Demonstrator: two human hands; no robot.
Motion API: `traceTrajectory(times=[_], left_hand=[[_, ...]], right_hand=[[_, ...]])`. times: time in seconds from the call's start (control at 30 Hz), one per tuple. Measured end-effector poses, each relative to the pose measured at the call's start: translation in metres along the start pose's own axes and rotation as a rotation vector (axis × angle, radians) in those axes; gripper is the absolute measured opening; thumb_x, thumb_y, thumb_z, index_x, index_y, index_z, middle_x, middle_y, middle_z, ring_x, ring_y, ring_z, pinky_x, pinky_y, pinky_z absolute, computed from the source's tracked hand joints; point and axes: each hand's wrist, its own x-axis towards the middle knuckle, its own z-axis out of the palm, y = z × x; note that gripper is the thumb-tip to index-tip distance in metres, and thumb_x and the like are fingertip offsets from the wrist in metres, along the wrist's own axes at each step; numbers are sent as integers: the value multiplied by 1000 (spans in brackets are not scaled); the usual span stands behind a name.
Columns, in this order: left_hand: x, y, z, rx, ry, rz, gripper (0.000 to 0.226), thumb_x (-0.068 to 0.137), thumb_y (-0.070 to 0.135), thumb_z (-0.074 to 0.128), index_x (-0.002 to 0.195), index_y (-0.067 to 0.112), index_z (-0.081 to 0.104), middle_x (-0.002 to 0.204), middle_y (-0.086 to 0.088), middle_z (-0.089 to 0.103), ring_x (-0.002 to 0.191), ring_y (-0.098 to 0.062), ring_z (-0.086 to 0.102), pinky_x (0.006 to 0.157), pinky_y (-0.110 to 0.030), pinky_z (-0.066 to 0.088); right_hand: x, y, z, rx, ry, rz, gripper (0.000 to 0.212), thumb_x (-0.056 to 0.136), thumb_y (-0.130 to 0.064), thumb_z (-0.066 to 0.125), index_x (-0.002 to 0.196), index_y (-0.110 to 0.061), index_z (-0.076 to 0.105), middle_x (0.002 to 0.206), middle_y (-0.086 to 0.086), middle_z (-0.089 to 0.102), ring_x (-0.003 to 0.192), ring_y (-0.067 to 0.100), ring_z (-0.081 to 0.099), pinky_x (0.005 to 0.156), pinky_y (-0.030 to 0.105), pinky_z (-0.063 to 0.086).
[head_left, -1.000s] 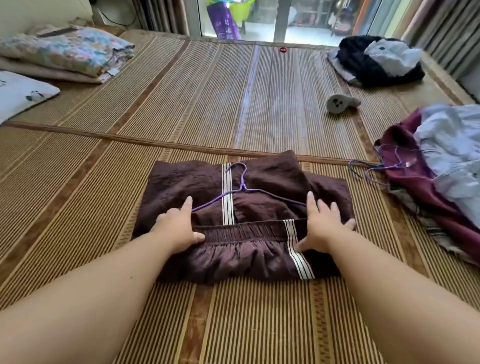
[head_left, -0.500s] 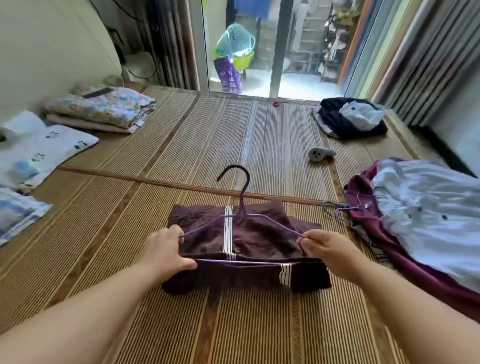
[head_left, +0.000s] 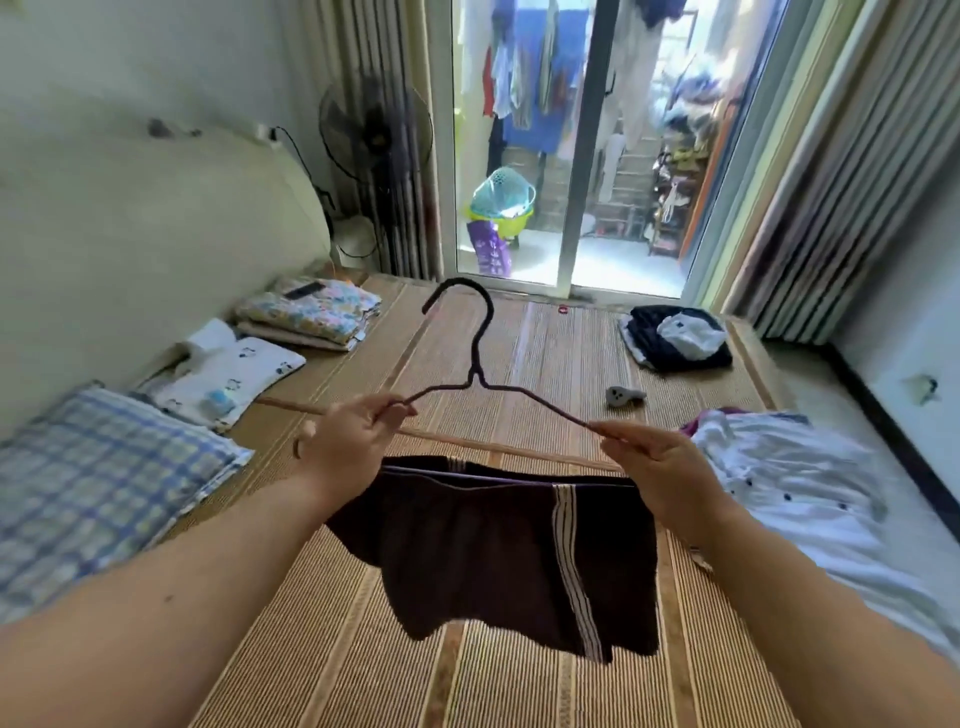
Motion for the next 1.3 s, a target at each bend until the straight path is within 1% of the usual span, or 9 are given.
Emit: traceTrajectory(times=[0.13, 0.37, 0.5, 0.63, 0.77, 0.87, 1.03, 1.13, 1.3], left_hand=[[-47, 60, -45, -117, 98, 13, 21, 94, 34, 53, 80, 44, 65, 82, 16, 66, 84, 0, 60, 74, -21, 41], [-150, 152, -89, -30, 284, -5, 16, 94, 32, 54, 89, 34, 70, 81, 14, 68, 84, -8, 62, 76, -19, 44], [-222, 199, -105, 34, 525, -37, 21, 96, 23, 53, 106, 17, 70, 90, -4, 72, 91, -20, 66, 86, -35, 49], [-299, 237, -126, 24, 706, -93, 17, 95, 16, 54, 100, 24, 69, 82, 13, 69, 86, -2, 63, 81, -13, 44], [-376, 264, -152, 5, 864, -200, 23, 95, 16, 54, 86, 33, 64, 74, 16, 66, 74, 10, 59, 75, -6, 41], [-435, 279, -175, 87, 980, -278, 27, 95, 17, 54, 81, 39, 62, 69, 19, 65, 67, 14, 57, 67, -4, 39], [-532, 305, -215, 284, 1193, -417, 17, 93, 24, 56, 86, 27, 71, 78, 10, 71, 73, -4, 60, 66, -13, 43], [-585, 323, -233, 356, 1287, -459, 18, 92, 23, 56, 81, 31, 68, 75, 14, 67, 76, -2, 61, 62, -6, 40], [-658, 354, -261, 437, 1424, -525, 19, 93, 23, 54, 79, 31, 65, 83, 8, 70, 87, -9, 64, 77, -20, 45]], right_hand=[[-33, -47, -5, 43, -49, -71, 37, 86, -9, 64, 86, -45, 71, 86, -29, 69, 86, -16, 60, 76, -4, 38], [-86, -97, -8, 112, -338, -265, 43, 87, -4, 62, 83, -46, 68, 78, -38, 64, 83, -24, 56, 72, -6, 36], [-120, -128, -11, 122, -489, -403, 41, 87, -9, 64, 84, -50, 66, 81, -34, 64, 86, -18, 56, 78, 0, 34], [-161, -161, -10, 149, -631, -540, 39, 87, -7, 62, 92, -46, 66, 75, -41, 60, 79, -27, 52, 69, -8, 33], [-211, -194, 12, 144, -779, -627, 44, 87, -11, 63, 83, -54, 65, 89, -22, 70, 90, -7, 61, 89, 15, 41], [-247, -220, 38, 159, -875, -687, 47, 86, -14, 65, 75, -60, 66, 89, -28, 69, 97, -3, 61, 96, 25, 41], [-323, -276, 78, 176, -1026, -835, 50, 88, -24, 64, 75, -72, 58, 82, -42, 62, 88, -17, 55, 79, 16, 41], [-368, -307, 99, 242, -1116, -868, 40, 88, -22, 64, 79, -62, 66, 77, -45, 59, 75, -22, 55, 63, 8, 40], [-441, -354, 123, 338, -1214, -956, 37, 87, -21, 65, 80, -57, 69, 70, -22, 69, 62, -2, 62, 51, 9, 36]])
